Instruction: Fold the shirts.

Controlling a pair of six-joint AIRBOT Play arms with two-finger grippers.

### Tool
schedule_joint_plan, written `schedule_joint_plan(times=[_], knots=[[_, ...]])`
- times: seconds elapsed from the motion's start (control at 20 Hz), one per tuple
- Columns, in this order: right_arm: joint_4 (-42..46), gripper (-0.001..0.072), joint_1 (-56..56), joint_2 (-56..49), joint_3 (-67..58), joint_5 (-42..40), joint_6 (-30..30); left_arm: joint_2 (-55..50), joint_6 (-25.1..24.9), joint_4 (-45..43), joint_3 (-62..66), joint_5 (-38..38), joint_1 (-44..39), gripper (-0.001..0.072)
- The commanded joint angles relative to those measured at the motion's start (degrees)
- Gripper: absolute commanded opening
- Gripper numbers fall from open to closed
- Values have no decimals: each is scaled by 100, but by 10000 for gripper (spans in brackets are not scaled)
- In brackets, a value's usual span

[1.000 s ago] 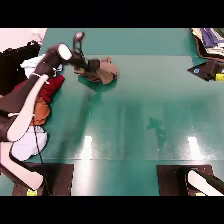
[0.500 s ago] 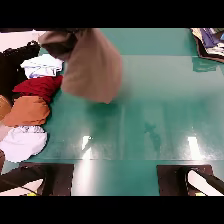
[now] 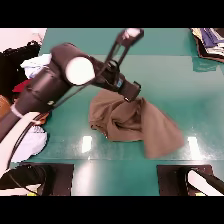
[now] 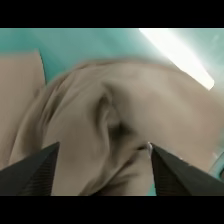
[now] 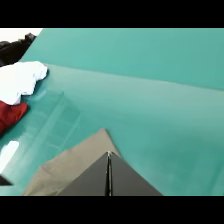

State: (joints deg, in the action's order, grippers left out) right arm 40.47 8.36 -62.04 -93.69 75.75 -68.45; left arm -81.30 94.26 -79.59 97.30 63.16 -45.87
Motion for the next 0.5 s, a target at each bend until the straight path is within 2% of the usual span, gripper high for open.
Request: schedule_joint_plan(times=[0.0,0.15,0.3,0.45], knots=[[2,14,-2,-2,157,142,-7,-249,72,-483,-125,-20,376,655],[0,14,-2,0,345,219,-4,-295,140,-525,-199,109,1499,654],[0,14,-2,-2,570,238,-7,-562,120,2,-575,431,2608,654],[0,14,-2,-2,769,232,-4,-881,-411,1115,-1333,417,3309,654]])
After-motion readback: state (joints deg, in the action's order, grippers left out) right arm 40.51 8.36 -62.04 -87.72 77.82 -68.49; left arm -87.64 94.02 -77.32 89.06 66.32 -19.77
